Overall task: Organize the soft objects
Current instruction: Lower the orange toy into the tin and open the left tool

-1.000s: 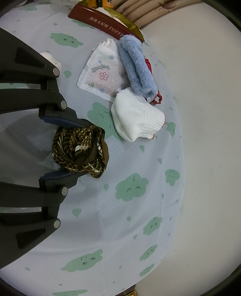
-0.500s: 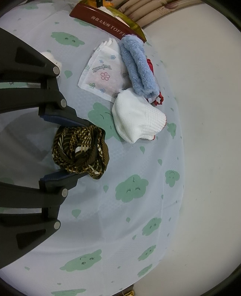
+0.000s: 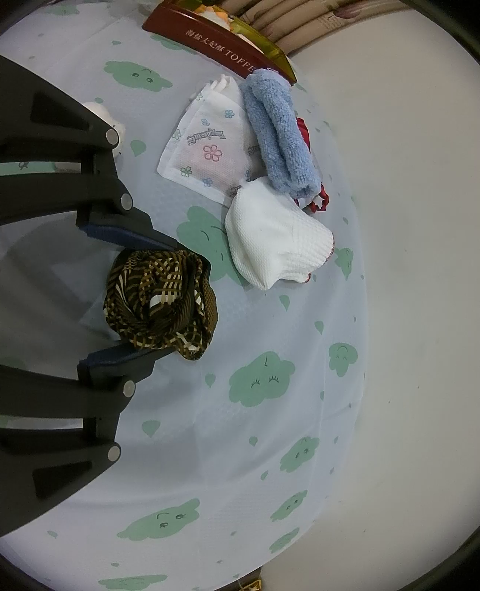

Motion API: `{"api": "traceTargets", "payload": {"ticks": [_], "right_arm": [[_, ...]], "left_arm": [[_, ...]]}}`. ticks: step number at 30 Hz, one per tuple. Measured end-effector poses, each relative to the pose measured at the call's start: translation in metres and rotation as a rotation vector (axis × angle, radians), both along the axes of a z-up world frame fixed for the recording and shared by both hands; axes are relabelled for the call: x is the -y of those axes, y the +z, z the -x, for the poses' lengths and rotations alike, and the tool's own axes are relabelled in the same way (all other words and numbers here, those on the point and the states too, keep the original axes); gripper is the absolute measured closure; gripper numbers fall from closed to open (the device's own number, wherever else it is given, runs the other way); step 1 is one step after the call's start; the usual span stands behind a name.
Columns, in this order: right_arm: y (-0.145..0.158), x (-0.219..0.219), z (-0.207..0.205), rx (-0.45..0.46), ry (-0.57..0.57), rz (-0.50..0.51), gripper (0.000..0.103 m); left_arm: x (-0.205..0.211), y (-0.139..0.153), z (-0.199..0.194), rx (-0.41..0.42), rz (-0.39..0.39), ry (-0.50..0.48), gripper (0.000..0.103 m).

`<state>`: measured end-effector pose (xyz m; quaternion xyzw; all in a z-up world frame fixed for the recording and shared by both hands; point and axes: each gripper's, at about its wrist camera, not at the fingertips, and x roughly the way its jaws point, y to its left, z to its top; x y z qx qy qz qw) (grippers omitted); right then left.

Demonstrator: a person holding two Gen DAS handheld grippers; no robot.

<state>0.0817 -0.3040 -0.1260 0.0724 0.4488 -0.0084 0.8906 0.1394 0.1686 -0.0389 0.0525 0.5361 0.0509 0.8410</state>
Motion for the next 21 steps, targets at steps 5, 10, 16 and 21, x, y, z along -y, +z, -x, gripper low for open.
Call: {"api": "traceTargets", "payload": {"ticks": [5,10,16,21], "right_arm": [[0.000,-0.001,0.000,-0.002,0.004,0.004,0.056],[-0.001,-0.002,-0.001,-0.002,0.026,-0.004,0.047],[-0.002,-0.009,-0.002,-0.012,0.037,0.038,0.044],[0.001,-0.009,0.001,0.000,0.021,0.052,0.072]], "left_arm": [[-0.015,0.014,0.011,0.070,0.031,0.057,0.042],[-0.035,0.025,0.026,0.151,0.019,0.130,0.042],[-0.057,0.025,0.043,0.234,0.031,0.196,0.042],[-0.063,0.024,0.051,0.284,0.023,0.208,0.042]]}}
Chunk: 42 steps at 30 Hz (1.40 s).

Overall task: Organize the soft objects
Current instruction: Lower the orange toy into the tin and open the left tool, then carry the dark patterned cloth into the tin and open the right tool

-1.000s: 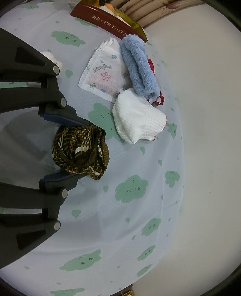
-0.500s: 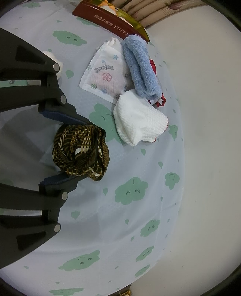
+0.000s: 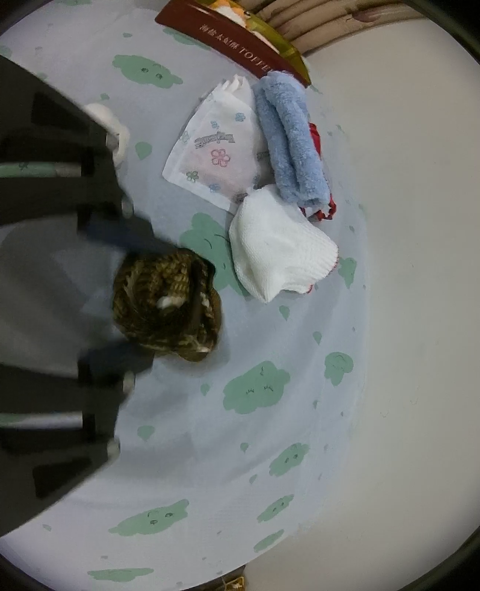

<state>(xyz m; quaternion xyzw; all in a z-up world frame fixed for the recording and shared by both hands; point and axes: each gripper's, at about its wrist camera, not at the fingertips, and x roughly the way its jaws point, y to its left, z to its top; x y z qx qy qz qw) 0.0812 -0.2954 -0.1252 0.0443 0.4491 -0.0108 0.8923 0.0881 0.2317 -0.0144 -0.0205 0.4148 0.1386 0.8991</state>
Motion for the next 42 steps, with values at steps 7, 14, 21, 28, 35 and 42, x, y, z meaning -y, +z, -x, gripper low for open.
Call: {"api": "traceTargets", "payload": {"ticks": [7,14,21,28,35,42], "right_arm": [[0.004,-0.004,-0.001,0.006,-0.003,0.032,0.081],[0.012,-0.007,0.002,0.015,-0.020,0.022,0.087],[0.027,-0.012,0.005,0.035,-0.013,0.031,0.087],[0.047,-0.036,0.010,0.071,0.042,-0.010,0.087],[0.074,-0.088,0.007,0.114,0.162,-0.039,0.087],[0.088,-0.159,-0.002,0.121,0.328,-0.058,0.087]], "left_arm": [[-0.009,-0.009,0.006,0.016,-0.011,0.028,0.042],[-0.014,-0.005,0.009,0.046,-0.015,0.043,0.042],[-0.017,-0.003,0.012,0.061,-0.008,0.053,0.042],[-0.019,-0.003,0.013,0.056,-0.002,0.066,0.042],[-0.026,-0.001,0.015,0.066,0.017,0.097,0.042],[-0.038,-0.002,0.017,0.066,0.050,0.143,0.042]]}}
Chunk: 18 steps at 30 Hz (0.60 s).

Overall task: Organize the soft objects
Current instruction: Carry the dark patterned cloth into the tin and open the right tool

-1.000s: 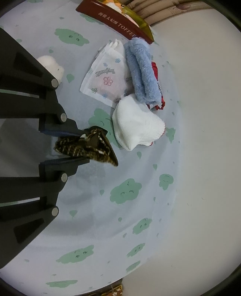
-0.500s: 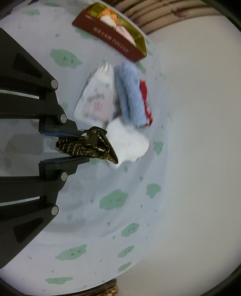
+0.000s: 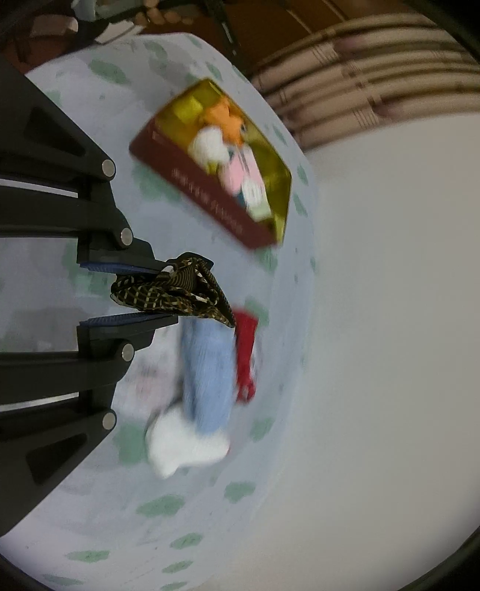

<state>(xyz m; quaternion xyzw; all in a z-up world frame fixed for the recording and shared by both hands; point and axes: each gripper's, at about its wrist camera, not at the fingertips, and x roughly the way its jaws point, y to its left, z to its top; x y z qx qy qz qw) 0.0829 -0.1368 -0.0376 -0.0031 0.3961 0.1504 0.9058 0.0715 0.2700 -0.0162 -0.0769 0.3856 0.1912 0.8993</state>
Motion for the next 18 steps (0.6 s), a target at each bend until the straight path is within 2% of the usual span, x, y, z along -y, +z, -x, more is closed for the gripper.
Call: {"api": "traceTargets", "payload": {"ticks": [9,18], "right_arm": [[-0.005,-0.087,-0.022,-0.019,0.160,-0.004,0.086],[-0.004,-0.144,-0.066,-0.025,0.225,-0.001,0.086]], "left_arm": [[-0.008,-0.006,-0.003,-0.032,0.025,0.030,0.042],[-0.017,-0.012,-0.005,-0.060,0.026,0.065,0.042]]}}
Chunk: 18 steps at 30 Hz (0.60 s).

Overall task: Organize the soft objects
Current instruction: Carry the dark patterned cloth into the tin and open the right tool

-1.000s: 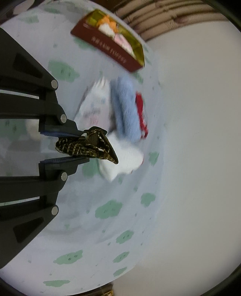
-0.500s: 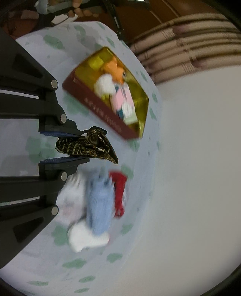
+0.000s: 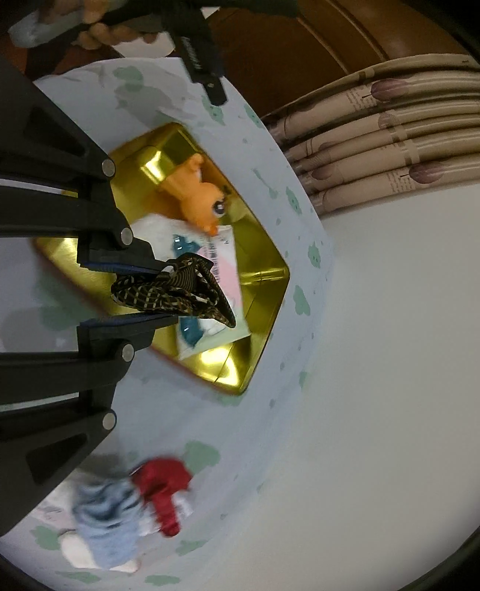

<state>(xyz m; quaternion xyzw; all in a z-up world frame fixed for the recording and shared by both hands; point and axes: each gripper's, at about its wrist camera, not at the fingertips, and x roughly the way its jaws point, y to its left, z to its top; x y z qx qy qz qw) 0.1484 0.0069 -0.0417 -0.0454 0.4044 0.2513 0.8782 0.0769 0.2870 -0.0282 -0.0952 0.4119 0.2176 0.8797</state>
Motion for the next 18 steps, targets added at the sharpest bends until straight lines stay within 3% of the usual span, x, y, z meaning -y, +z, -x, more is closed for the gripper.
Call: {"api": "traceTargets", "payload": {"ticks": [18], "right_arm": [[-0.019,-0.039,-0.058,-0.053,-0.028,0.044,0.081]], "left_arm": [[-0.002,-0.010,-0.011,-0.060,-0.043,0.017,0.042]]}}
